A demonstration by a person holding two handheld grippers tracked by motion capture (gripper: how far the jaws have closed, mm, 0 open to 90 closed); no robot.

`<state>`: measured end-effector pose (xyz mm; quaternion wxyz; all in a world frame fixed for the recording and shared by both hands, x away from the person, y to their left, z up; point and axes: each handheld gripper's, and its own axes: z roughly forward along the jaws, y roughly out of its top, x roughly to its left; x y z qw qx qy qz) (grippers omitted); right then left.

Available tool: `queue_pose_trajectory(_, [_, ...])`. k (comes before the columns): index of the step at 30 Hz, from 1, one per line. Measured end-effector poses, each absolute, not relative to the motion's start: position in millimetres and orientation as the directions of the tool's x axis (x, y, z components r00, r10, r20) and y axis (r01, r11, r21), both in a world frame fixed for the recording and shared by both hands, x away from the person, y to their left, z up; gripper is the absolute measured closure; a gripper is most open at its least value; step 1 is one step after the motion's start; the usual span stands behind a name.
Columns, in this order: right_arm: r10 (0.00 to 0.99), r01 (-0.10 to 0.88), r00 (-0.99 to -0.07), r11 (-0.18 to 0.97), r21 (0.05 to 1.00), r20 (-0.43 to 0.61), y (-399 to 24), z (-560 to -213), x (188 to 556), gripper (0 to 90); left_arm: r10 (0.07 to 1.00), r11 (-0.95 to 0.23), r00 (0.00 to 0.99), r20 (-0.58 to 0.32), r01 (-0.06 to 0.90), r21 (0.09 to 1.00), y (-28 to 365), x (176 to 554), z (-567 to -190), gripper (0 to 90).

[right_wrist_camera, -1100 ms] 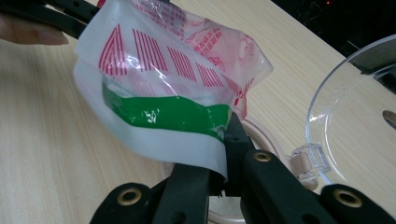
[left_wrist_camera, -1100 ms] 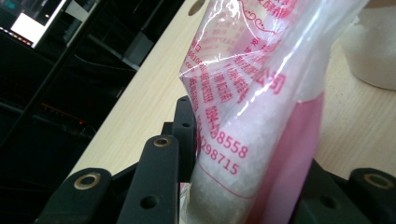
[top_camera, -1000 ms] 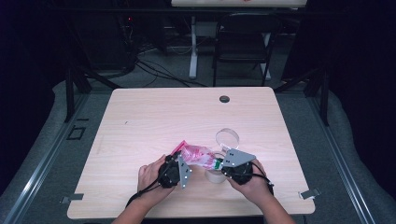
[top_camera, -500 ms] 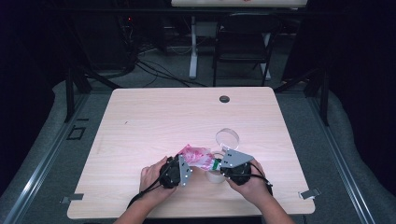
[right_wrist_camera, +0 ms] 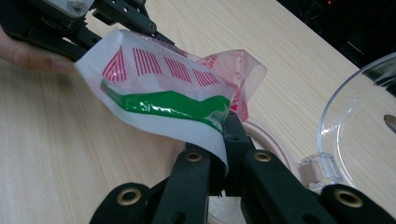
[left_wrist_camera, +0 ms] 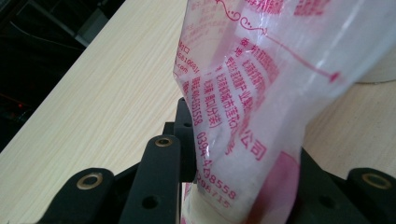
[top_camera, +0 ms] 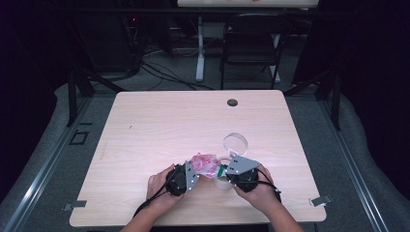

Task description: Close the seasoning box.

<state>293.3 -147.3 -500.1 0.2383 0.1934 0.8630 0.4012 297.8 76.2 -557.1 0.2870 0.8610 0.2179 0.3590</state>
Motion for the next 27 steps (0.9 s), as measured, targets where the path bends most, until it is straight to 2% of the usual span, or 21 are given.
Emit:
queue_pose_trajectory(9, [0.524, 0.147, -0.817, 0.592, 0.793, -0.240, -146, -500, 294, 88.1, 0.590, -0.729, 0.659, 0.467, 0.186, 0.659, 76, 300, -561, 75.7])
queue_pose_trajectory(13, [0.529, 0.138, -0.820, 0.551, 0.823, -0.216, -148, -496, 293, 73.5, 0.596, -0.724, 0.667, 0.447, 0.205, 0.659, 78, 302, -563, 75.9])
queue_pose_trajectory(19, [0.540, 0.129, -0.815, 0.523, 0.842, -0.210, -153, -494, 294, 59.2, 0.618, -0.698, 0.677, 0.400, 0.238, 0.676, 80, 304, -564, 76.4])
queue_pose_trajectory(23, [0.546, 0.136, -0.817, 0.500, 0.855, -0.189, -157, -493, 294, 53.7, 0.629, -0.683, 0.676, 0.384, 0.244, 0.689, 81, 305, -565, 76.5])
queue_pose_trajectory(27, [0.550, 0.144, -0.816, 0.489, 0.860, -0.176, -159, -492, 295, 52.2, 0.639, -0.671, 0.675, 0.369, 0.254, 0.697, 81, 305, -565, 76.4])
